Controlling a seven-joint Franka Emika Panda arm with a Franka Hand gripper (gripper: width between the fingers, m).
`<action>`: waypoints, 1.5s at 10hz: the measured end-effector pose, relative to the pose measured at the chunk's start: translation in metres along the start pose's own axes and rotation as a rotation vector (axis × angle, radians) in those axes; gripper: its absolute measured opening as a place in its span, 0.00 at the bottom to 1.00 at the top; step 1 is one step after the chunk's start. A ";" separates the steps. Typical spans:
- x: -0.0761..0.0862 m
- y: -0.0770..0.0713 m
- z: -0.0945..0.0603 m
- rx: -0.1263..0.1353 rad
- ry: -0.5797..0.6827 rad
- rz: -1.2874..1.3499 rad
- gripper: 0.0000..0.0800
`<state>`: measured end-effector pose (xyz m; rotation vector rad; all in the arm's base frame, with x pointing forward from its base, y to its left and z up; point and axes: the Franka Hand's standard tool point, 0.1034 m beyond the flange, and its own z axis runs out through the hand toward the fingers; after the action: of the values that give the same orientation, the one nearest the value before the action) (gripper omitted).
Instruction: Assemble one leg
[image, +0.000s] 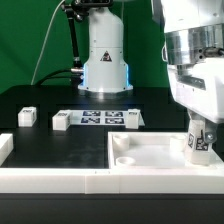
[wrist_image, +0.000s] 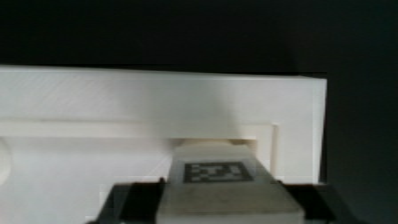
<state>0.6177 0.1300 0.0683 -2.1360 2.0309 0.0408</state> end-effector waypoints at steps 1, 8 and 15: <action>0.000 0.000 0.000 0.000 0.000 -0.013 0.37; 0.001 -0.007 -0.004 -0.036 0.000 -0.787 0.81; 0.005 -0.009 -0.004 -0.103 0.036 -1.575 0.81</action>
Offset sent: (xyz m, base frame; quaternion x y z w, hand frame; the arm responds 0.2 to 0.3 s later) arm 0.0091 -0.0027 0.0041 -0.0298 0.0099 -0.1806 0.9831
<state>0.6270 0.1248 0.0730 -3.0713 -0.0823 -0.1196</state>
